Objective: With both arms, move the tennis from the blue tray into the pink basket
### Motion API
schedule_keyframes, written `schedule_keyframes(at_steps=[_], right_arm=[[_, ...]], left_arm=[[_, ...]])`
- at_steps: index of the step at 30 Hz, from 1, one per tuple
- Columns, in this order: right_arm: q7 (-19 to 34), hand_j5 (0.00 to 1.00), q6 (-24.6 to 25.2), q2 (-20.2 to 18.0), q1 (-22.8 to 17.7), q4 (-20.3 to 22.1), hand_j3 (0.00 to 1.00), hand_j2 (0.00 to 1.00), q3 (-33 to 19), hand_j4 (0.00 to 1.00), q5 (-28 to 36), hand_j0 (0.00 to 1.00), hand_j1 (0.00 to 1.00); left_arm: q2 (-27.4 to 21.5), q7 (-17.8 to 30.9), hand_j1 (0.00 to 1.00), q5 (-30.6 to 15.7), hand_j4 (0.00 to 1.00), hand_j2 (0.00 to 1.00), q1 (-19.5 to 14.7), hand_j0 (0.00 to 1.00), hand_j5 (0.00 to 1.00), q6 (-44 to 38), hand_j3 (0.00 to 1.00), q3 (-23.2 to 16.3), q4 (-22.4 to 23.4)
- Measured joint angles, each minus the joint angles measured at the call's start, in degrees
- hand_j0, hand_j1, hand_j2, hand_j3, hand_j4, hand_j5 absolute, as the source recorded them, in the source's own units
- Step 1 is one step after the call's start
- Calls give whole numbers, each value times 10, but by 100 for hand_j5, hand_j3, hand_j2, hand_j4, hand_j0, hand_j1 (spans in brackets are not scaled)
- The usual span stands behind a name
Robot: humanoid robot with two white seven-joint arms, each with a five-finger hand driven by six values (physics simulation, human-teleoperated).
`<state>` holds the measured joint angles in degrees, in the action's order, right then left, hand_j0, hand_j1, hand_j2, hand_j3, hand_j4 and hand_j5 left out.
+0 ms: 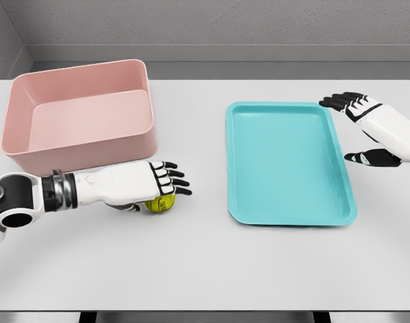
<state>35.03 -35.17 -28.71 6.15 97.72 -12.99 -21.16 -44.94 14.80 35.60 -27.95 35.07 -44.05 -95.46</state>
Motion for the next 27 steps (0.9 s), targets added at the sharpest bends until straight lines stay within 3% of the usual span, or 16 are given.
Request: schedule_keyframes(at_steps=[10, 17, 24, 27], right_arm=[[0, 100, 0, 0, 0, 1, 100, 100, 0, 100, 0, 100, 100], [0, 100, 0, 0, 0, 2, 100, 100, 0, 100, 2, 100, 100], [0, 100, 0, 0, 0, 1, 100, 100, 0, 100, 4, 100, 100], [0, 100, 0, 0, 0, 1, 100, 100, 0, 100, 4, 100, 100]], left_arm=[[18, 1, 99, 3, 99, 99, -11, 99, 99, 0, 99, -12, 10], [20, 13, 76, 3, 76, 76, -8, 76, 76, 0, 76, -15, 20], [15, 32, 46, -3, 46, 46, -10, 46, 46, 0, 46, -14, 26], [12, 35, 46, -6, 46, 46, -11, 46, 46, -1, 46, -14, 26]])
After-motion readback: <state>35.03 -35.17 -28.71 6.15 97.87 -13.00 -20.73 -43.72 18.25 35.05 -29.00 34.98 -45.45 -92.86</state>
